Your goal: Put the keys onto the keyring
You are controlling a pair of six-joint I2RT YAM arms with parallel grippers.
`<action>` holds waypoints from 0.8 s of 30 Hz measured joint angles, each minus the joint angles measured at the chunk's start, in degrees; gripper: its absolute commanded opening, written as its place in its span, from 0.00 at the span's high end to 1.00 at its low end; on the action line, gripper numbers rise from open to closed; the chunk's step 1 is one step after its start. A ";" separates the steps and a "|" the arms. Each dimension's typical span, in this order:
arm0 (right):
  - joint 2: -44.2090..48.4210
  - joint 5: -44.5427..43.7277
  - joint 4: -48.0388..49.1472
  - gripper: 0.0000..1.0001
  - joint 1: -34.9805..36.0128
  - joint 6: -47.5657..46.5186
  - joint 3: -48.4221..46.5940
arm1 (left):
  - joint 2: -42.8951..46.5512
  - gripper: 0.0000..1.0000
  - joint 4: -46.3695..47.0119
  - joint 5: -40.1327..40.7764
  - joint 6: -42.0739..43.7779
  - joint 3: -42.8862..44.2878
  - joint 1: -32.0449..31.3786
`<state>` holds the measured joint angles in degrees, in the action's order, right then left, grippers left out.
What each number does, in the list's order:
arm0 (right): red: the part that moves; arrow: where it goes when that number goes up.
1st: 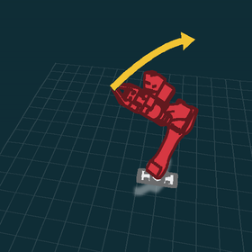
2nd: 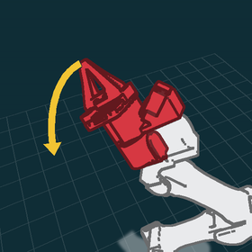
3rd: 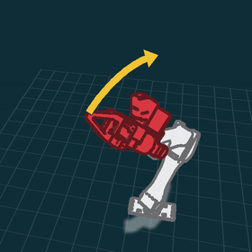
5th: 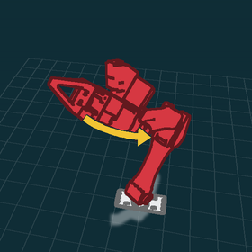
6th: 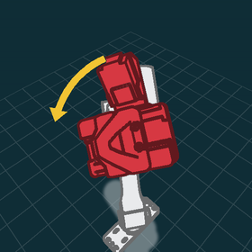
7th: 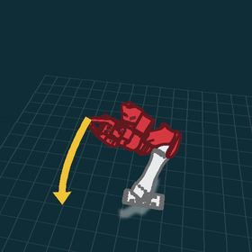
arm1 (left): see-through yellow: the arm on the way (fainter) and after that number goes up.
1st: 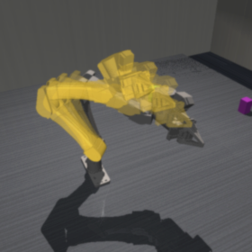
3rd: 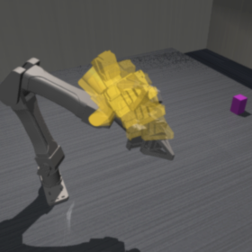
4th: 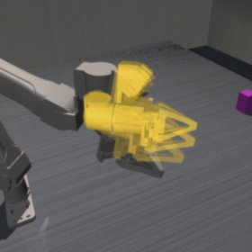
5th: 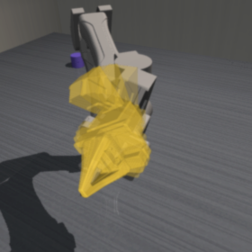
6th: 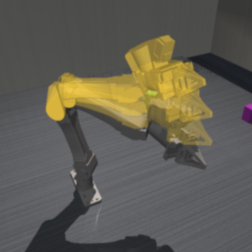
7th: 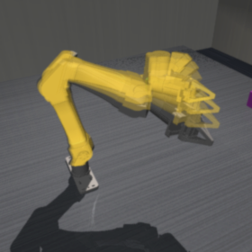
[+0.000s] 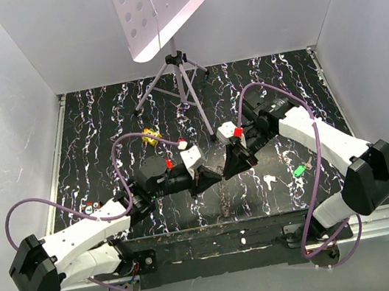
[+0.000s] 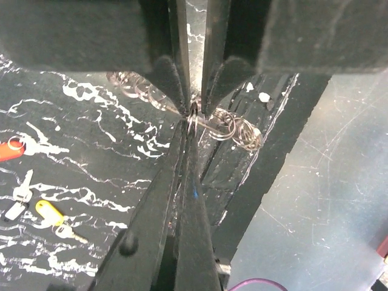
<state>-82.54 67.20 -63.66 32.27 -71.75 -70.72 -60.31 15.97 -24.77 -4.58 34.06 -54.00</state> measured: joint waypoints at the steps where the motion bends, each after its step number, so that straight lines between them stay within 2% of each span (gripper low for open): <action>1: -0.22 -0.42 0.07 0.75 0.00 0.87 0.00 | -0.02 1.00 -2.75 0.15 0.35 1.55 0.00; 7: -0.57 -1.29 0.20 0.67 0.00 3.50 -0.11 | -1.97 1.00 -20.09 0.83 2.56 12.00 0.00; 13: -0.57 -1.46 0.42 0.64 0.00 4.74 -0.87 | -5.33 1.00 -29.57 0.81 3.45 16.24 0.00; 24: -0.90 0.00 0.42 0.66 0.00 5.64 -1.11 | -6.86 1.00 -33.51 0.02 3.74 17.44 0.00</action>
<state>-83.44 67.20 -63.24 32.27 -66.11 -71.83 -67.18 -17.54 -24.75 -0.84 51.51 -54.00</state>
